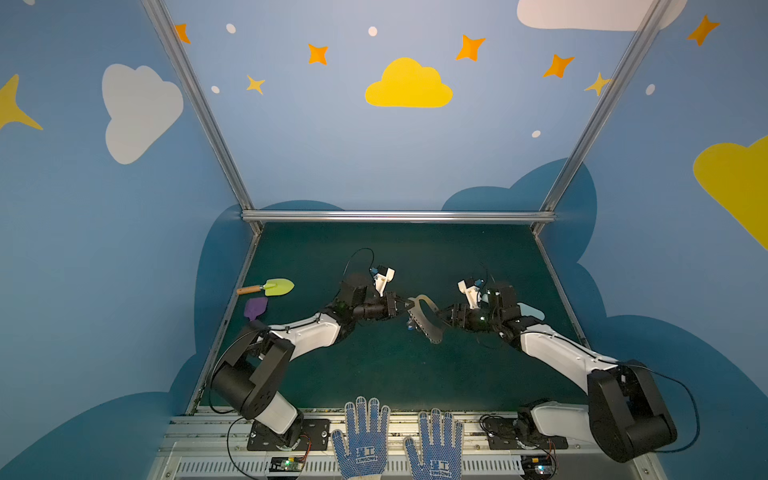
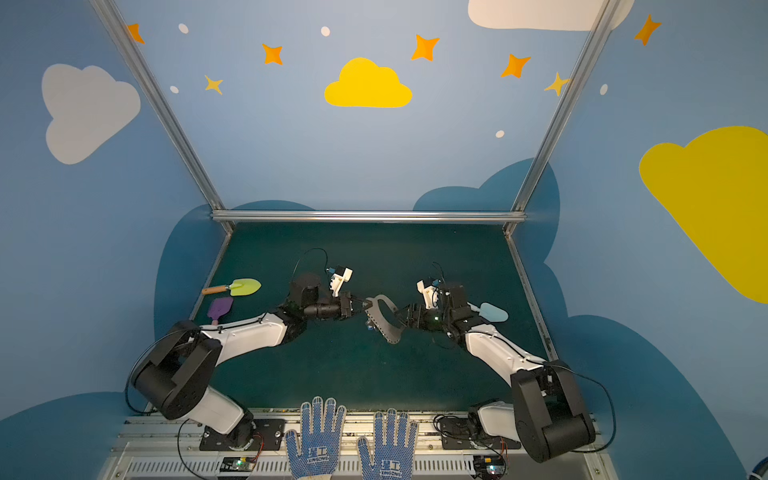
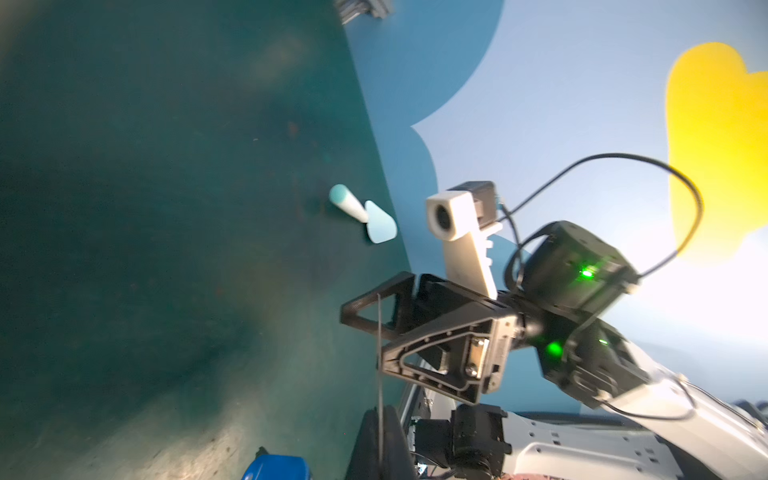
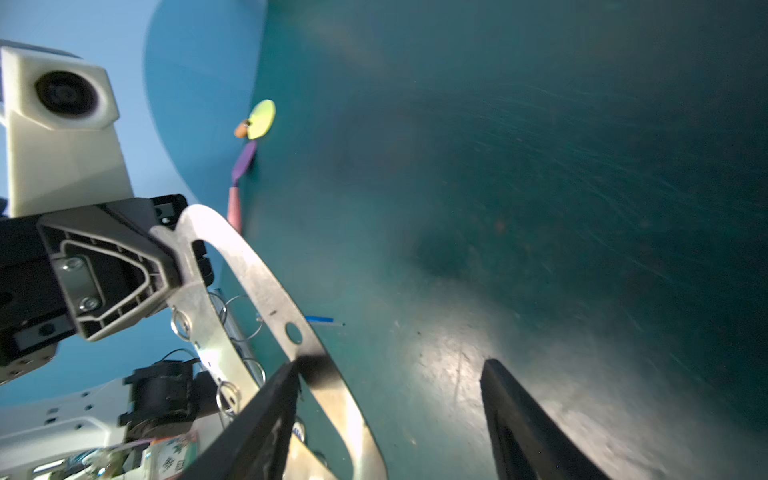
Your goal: Put the keys on the keyring
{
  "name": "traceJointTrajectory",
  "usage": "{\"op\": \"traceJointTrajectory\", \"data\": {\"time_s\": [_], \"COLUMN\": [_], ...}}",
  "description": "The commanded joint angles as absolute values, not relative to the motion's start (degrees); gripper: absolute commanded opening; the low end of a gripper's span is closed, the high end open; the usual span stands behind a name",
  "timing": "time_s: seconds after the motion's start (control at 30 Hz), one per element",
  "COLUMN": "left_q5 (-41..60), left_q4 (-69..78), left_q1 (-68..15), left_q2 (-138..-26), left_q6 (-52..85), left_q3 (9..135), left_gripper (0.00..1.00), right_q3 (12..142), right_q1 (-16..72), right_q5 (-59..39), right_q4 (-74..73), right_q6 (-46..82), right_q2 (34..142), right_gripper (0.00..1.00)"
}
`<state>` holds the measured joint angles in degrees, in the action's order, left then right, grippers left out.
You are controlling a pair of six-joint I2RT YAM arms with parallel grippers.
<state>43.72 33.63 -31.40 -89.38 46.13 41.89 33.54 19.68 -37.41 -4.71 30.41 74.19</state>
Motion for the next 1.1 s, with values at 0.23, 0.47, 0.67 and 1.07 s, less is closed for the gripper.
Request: {"op": "traceJointTrajectory", "data": {"time_s": [0.23, 0.47, 0.67, 1.07], "left_q5": [45.05, 42.77, 35.08, 14.15], "left_q4": [38.12, 35.87, 28.56, 9.97], "left_q1": [-30.17, -29.32, -27.29, -24.95], "left_q2": [-89.74, -89.27, -84.80, -63.61], "left_q6": [48.06, 48.13, 46.96, 45.71], "left_q3": [41.33, 41.15, 38.46, 30.36], "left_gripper": [0.04, 0.19, 0.42, 0.53], "right_q3": [34.07, 36.28, 40.93, 51.52], "right_q1": [19.38, 19.68, 19.86, 25.25], "right_q5": [-50.15, -53.42, -45.77, -40.34], "right_q4": [-17.21, -16.50, -5.69, -2.81], "right_q6": [34.73, 34.33, 30.11, 29.72], "right_q2": [72.29, 71.41, 68.44, 79.47], "right_gripper": [0.16, 0.00, 0.00, 0.00]}}
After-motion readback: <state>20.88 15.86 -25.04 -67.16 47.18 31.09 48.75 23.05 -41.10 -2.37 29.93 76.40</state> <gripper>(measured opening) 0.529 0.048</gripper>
